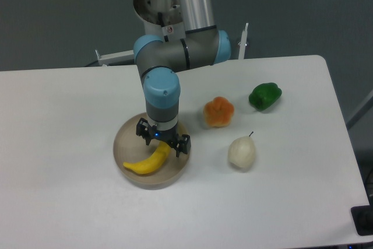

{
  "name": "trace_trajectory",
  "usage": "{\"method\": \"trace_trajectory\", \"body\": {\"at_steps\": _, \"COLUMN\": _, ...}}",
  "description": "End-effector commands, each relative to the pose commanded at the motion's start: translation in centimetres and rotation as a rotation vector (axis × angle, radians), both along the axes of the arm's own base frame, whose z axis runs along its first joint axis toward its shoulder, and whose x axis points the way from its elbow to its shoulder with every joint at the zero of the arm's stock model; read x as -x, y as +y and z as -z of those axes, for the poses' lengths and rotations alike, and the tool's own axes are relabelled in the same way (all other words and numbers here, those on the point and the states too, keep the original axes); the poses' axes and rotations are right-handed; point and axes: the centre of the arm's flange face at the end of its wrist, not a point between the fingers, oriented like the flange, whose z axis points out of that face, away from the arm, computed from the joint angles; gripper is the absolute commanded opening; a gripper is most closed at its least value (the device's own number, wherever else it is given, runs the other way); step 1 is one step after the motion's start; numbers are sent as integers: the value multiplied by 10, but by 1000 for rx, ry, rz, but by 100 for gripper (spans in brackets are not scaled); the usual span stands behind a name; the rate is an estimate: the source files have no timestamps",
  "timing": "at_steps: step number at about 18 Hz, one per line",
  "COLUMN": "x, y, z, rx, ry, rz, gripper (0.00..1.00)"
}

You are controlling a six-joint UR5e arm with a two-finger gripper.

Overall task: Pick up the banana from the plate
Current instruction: 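Close the gripper on the banana's middle and lift it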

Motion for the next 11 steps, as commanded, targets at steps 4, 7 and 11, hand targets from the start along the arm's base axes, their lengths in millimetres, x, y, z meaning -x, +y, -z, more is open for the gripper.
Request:
{"method": "trace_trajectory", "body": {"at_steps": 4, "x": -5, "y": 3, "z": 3, "rx": 6, "ry": 2, "rz": 12, "gripper": 81}}
{"method": "trace_trajectory", "body": {"at_steps": 7, "x": -4, "y": 4, "z": 4, "rx": 5, "ry": 2, "rz": 24, "gripper": 33}}
{"method": "trace_trajectory", "body": {"at_steps": 11, "x": -3, "y": 4, "z": -1, "rx": -1, "ry": 5, "rz": 24, "gripper": 32}}
